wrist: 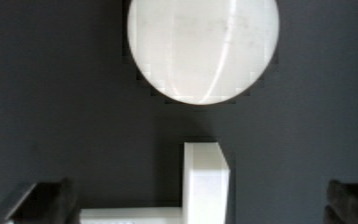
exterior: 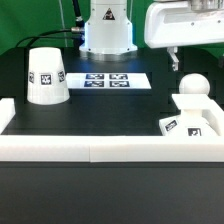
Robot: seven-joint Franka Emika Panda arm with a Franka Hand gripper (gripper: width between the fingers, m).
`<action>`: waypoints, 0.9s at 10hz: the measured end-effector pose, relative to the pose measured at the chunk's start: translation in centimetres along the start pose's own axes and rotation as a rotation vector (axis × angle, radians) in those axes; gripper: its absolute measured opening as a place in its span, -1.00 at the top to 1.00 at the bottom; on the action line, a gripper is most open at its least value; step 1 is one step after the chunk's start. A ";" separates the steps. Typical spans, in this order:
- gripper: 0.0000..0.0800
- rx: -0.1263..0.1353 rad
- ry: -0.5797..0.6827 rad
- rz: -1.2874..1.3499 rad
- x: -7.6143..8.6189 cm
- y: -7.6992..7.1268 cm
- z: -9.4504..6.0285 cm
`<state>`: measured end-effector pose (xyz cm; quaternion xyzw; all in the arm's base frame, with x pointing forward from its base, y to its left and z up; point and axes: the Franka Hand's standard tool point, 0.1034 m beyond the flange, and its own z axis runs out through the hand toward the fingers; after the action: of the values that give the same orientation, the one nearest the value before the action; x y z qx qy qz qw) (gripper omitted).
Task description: Assemble lamp
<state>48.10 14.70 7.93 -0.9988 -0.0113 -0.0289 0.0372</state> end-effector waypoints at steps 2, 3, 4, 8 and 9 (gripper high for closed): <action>-0.75 0.000 0.005 0.002 -0.5 0.0 0.3; -0.75 0.002 0.008 -0.001 -1.5 -0.5 0.9; -0.75 0.003 0.008 -0.011 -2.3 -1.0 1.5; -0.75 -0.004 -0.035 -0.024 -3.0 -1.1 2.0; -0.75 -0.010 -0.070 -0.026 -3.3 -1.0 2.0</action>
Offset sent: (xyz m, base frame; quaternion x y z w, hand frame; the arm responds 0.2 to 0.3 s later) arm -0.0332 0.0187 -0.0207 0.0107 0.0201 0.0339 0.9992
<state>44.91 15.76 5.81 -0.9992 -0.0253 0.0056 0.0313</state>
